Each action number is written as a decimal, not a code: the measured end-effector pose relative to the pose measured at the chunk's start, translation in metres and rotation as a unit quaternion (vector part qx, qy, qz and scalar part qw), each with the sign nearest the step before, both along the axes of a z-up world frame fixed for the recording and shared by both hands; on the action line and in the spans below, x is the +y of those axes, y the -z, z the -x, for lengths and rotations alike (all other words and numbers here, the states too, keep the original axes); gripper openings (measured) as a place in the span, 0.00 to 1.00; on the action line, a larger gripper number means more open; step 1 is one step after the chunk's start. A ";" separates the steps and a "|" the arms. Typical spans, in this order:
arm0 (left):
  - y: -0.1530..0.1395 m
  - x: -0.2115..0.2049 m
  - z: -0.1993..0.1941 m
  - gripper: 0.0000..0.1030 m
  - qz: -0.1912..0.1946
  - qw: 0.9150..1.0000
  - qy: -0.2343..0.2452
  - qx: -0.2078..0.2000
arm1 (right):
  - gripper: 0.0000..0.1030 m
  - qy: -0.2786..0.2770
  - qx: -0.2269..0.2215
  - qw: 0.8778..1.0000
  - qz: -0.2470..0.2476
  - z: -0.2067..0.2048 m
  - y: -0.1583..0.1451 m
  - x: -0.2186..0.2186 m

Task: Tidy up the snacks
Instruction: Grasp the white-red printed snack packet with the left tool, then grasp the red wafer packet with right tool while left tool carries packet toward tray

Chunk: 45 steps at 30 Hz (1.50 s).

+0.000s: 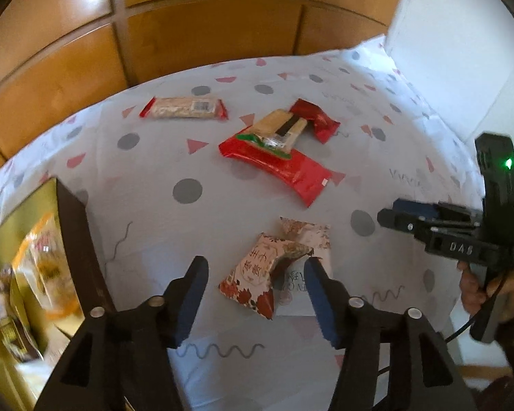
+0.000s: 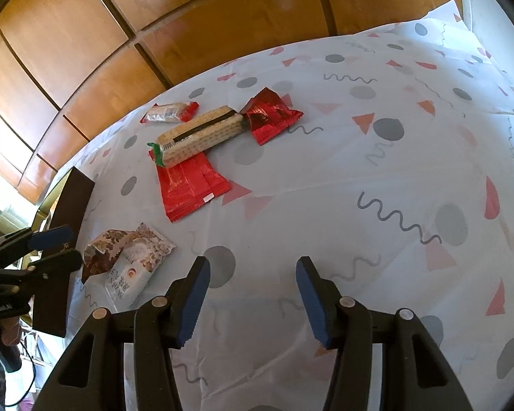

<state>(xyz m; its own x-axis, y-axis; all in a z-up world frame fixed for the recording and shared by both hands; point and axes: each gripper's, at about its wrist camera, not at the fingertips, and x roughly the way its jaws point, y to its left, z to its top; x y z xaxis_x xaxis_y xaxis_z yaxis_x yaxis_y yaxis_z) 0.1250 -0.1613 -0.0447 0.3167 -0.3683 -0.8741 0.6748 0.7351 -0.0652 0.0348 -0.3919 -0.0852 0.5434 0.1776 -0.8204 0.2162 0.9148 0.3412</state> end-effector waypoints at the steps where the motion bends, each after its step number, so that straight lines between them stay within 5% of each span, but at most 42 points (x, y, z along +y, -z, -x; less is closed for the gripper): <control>1: 0.003 -0.003 -0.002 0.58 -0.009 1.000 0.007 -0.001 | 0.52 0.000 -0.001 1.000 -0.001 0.000 0.000 0.000; 5: 0.016 -0.018 -0.007 0.57 -0.023 0.999 0.036 0.015 | 0.52 -0.001 -0.004 1.000 -0.002 0.001 0.001 -0.001; 7: 0.028 -0.023 -0.014 0.26 -0.035 0.998 0.031 0.031 | 0.52 -0.002 -0.005 1.000 -0.002 0.000 0.001 -0.001; 9: 0.033 -0.021 -0.019 0.23 -0.016 0.999 0.015 0.048 | 0.52 -0.005 -0.005 1.000 0.000 0.000 0.002 0.000; 18: 0.016 0.025 0.006 0.22 0.049 0.994 -0.083 0.048 | 0.50 -0.044 -0.014 0.999 0.019 -0.025 -0.011 0.015; 21: 0.008 0.038 0.021 0.22 0.063 0.993 -0.092 0.034 | 0.53 -0.075 -0.021 0.996 0.038 -0.048 -0.016 0.028; 23: 0.006 0.042 0.027 0.22 0.071 0.993 -0.095 0.030 | 0.64 -0.091 -0.017 0.995 0.049 -0.066 -0.014 0.036; 30: -0.007 0.052 0.044 0.22 0.090 0.991 -0.096 0.009 | 0.68 -0.142 0.018 0.985 0.099 -0.124 0.001 0.070; 34: -0.015 0.064 0.054 0.22 0.099 0.990 -0.102 -0.003 | 0.44 -0.163 0.023 0.974 0.157 -0.133 0.007 0.093; 36: -0.020 0.071 0.056 0.22 0.107 0.988 -0.108 -0.008 | 0.41 -0.169 0.025 0.973 0.152 -0.127 0.006 0.094; 40: -0.037 0.106 0.055 0.22 0.128 0.980 -0.151 -0.026 | 0.41 -0.175 0.029 0.970 0.165 -0.096 0.006 0.089; 45: -0.051 0.172 0.046 0.22 0.135 0.957 -0.249 -0.052 | 0.41 -0.172 0.039 0.971 0.162 -0.059 0.003 0.071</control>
<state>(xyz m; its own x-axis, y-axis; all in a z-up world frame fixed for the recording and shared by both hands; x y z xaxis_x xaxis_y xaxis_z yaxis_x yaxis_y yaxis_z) 0.0788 0.0108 0.0065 0.5923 -0.3572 -0.7222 0.2574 0.9333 -0.2505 0.0935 -0.3207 -0.0884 0.4327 0.0632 -0.8993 -0.1071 0.9941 0.0184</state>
